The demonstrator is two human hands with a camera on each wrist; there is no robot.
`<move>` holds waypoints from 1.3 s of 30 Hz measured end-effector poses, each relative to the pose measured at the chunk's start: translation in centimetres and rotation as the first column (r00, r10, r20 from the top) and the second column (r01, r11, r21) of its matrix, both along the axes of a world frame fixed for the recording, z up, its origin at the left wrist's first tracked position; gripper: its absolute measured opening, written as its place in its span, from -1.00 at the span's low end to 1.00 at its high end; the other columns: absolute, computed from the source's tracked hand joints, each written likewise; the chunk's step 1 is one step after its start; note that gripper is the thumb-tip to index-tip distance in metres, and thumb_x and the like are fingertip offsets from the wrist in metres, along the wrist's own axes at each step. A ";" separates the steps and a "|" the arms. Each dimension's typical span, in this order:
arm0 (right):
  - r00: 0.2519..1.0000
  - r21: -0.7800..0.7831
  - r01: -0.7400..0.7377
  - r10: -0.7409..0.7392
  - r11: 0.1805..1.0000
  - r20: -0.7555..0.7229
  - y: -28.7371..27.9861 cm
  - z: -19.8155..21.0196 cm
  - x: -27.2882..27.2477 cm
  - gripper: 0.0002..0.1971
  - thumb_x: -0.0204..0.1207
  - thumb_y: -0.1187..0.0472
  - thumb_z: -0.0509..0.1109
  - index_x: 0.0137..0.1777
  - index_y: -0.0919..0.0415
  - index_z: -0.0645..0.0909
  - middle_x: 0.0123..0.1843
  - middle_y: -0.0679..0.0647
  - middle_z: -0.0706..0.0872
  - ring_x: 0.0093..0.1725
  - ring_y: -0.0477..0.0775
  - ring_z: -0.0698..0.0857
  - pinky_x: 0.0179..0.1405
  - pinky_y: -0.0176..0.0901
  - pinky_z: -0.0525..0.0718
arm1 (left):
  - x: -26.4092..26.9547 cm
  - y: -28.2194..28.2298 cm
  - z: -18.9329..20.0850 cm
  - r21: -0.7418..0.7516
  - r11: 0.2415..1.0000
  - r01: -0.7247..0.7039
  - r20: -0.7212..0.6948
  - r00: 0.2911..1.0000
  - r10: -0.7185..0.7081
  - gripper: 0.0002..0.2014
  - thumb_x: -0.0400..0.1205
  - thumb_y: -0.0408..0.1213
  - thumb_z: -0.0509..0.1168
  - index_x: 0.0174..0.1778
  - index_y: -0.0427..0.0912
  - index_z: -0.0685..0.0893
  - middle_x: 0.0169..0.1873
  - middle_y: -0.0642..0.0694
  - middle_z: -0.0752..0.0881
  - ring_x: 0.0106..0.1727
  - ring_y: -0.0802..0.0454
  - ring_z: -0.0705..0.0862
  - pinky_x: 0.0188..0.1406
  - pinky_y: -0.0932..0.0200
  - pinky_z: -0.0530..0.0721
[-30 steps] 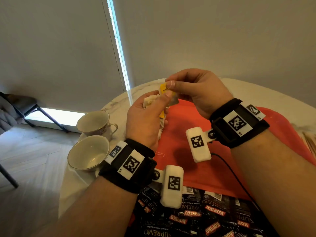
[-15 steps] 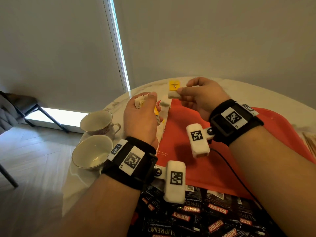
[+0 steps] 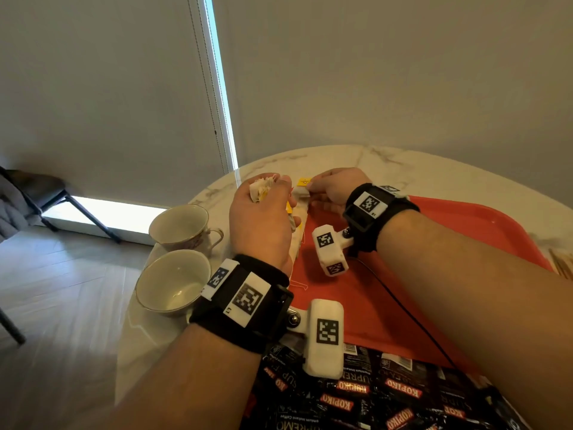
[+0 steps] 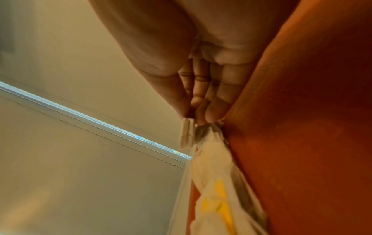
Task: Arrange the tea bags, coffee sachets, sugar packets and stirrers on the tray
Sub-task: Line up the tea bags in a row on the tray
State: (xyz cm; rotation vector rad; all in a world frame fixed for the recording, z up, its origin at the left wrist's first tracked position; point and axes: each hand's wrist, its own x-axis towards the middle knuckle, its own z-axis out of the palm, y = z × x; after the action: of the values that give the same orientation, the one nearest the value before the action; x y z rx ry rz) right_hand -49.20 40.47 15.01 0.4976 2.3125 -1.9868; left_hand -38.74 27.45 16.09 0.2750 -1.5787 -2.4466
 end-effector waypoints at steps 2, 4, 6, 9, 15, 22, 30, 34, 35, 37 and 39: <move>0.998 0.035 -0.031 0.029 0.999 0.051 -0.2 0.0 -0.3 -0.84 0.57 0.38 0.52 -0.24 0.27 0.68 -0.11 0.26 0.81 0.00 0.22 0.81 0.29 0.22 0.76 | 0.0 0.0 0.0 -0.015 1.000 -0.006 0.006 1.000 0.006 -0.97 0.69 -0.31 0.47 -0.03 -0.09 0.77 -0.40 -0.04 0.75 -0.29 -0.06 0.69 -0.15 -0.13 0.76; 0.998 0.052 -0.028 0.024 0.998 0.064 -0.3 -0.1 -0.3 -0.85 0.57 0.39 0.52 -0.23 0.28 0.68 -0.04 0.30 0.82 -0.01 0.21 0.81 0.28 0.20 0.77 | 0.0 0.0 0.0 -0.017 1.000 -0.010 0.018 1.000 0.010 -0.96 0.69 -0.30 0.47 -0.02 -0.07 0.77 -0.39 -0.03 0.76 -0.28 -0.07 0.70 -0.12 -0.15 0.78; 0.999 0.058 -0.021 0.018 0.998 0.051 -0.3 -0.4 -0.5 -0.85 0.55 0.41 0.53 -0.23 0.27 0.69 -0.01 0.32 0.83 -0.06 0.19 0.78 0.26 0.20 0.78 | 0.0 0.0 0.0 -0.003 1.000 -0.008 0.027 1.000 0.008 -0.95 0.68 -0.31 0.47 -0.04 -0.06 0.76 -0.40 -0.02 0.76 -0.28 -0.08 0.69 -0.11 -0.16 0.78; 0.998 0.090 -0.035 0.030 0.995 0.050 -0.4 -0.5 -0.6 -0.88 0.53 0.38 0.56 -0.21 0.25 0.73 0.03 0.30 0.85 -0.08 0.17 0.79 0.24 0.20 0.79 | -0.1 0.0 0.1 -0.003 1.000 -0.008 0.049 0.999 0.008 -0.95 0.67 -0.29 0.48 -0.05 -0.05 0.77 -0.42 0.00 0.77 -0.32 -0.03 0.70 -0.14 -0.11 0.78; 0.998 0.095 -0.043 0.038 0.995 0.054 0.1 -0.8 -1.0 -0.94 0.53 0.30 0.57 -0.10 0.30 0.78 -0.08 0.28 0.85 -0.17 0.14 0.76 0.22 0.18 0.80 | 0.0 0.2 0.3 0.075 0.997 0.018 0.083 0.996 -0.024 -0.97 0.71 -0.32 0.38 -0.03 -0.19 0.71 -0.51 -0.03 0.72 -0.47 0.06 0.67 -0.45 0.12 0.62; 0.994 -0.135 -0.033 0.018 0.990 -0.109 1.5 1.8 3.2 -0.90 0.60 0.26 0.51 0.06 0.26 0.73 -0.21 0.12 0.74 -0.31 0.03 0.68 -0.30 -0.13 0.66 | 0.4 0.6 0.7 0.161 0.981 0.105 0.115 0.986 -0.124 -0.84 0.79 -0.18 0.30 0.08 -0.22 0.65 -0.40 -0.21 0.78 -0.44 -0.06 0.73 -0.54 0.15 0.60; 0.851 0.126 -0.440 0.457 0.889 -0.257 1.8 4.5 8.3 -0.82 0.45 0.15 0.64 0.03 0.13 0.84 -0.19 -0.01 0.81 -0.21 -0.07 0.68 -0.20 -0.10 0.53 | 0.8 1.0 0.9 0.202 0.971 0.125 0.127 0.980 -0.153 -0.58 0.77 0.07 0.35 0.25 -0.25 0.65 -0.32 -0.22 0.82 -0.43 -0.10 0.77 -0.58 0.14 0.62; 0.812 0.293 -0.446 0.520 0.846 -0.266 2.2 4.7 8.6 -0.82 0.36 0.17 0.72 -0.08 0.10 0.83 -0.25 0.02 0.81 -0.24 -0.06 0.67 -0.21 -0.15 0.56 | 0.8 0.9 1.1 0.193 0.976 0.102 0.142 0.981 -0.131 -0.65 0.74 0.05 0.40 0.14 -0.21 0.66 -0.51 -0.06 0.76 -0.50 0.02 0.74 -0.58 0.17 0.67; 0.807 0.286 -0.449 0.521 0.847 -0.278 2.3 4.7 8.6 -0.79 0.31 0.15 0.73 -0.09 0.11 0.83 -0.22 0.12 0.81 -0.23 -0.02 0.66 -0.20 -0.13 0.57 | 0.8 0.9 1.2 0.197 0.975 0.105 0.141 0.981 -0.135 -0.67 0.73 0.04 0.40 0.12 -0.19 0.66 -0.52 -0.04 0.76 -0.49 0.03 0.74 -0.57 0.17 0.68; 0.792 0.265 -0.447 0.515 0.855 -0.326 2.3 4.8 8.6 -0.76 0.28 0.13 0.72 -0.09 0.17 0.82 -0.08 0.33 0.82 -0.18 0.06 0.67 -0.16 -0.09 0.59 | 0.7 0.9 1.1 0.200 0.975 0.098 0.145 0.981 -0.128 -0.69 0.72 0.02 0.43 0.14 -0.17 0.67 -0.46 -0.05 0.79 -0.44 0.03 0.76 -0.51 0.14 0.71; 0.773 0.216 -0.456 0.504 0.864 -0.384 2.3 4.8 8.5 -0.82 0.38 0.23 0.69 -0.08 0.24 0.79 0.00 0.38 0.81 -0.12 0.11 0.68 -0.13 -0.08 0.61 | 0.6 0.9 0.9 0.201 0.975 0.090 0.152 0.981 -0.121 -0.63 0.70 0.04 0.45 0.22 -0.18 0.67 -0.35 -0.11 0.82 -0.39 0.01 0.79 -0.49 0.13 0.71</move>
State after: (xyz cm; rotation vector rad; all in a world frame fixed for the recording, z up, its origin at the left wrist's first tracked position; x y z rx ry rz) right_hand -40.73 42.76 19.86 -0.5575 2.4451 -1.8396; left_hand -38.12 28.33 17.03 0.4456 -1.4501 -2.7285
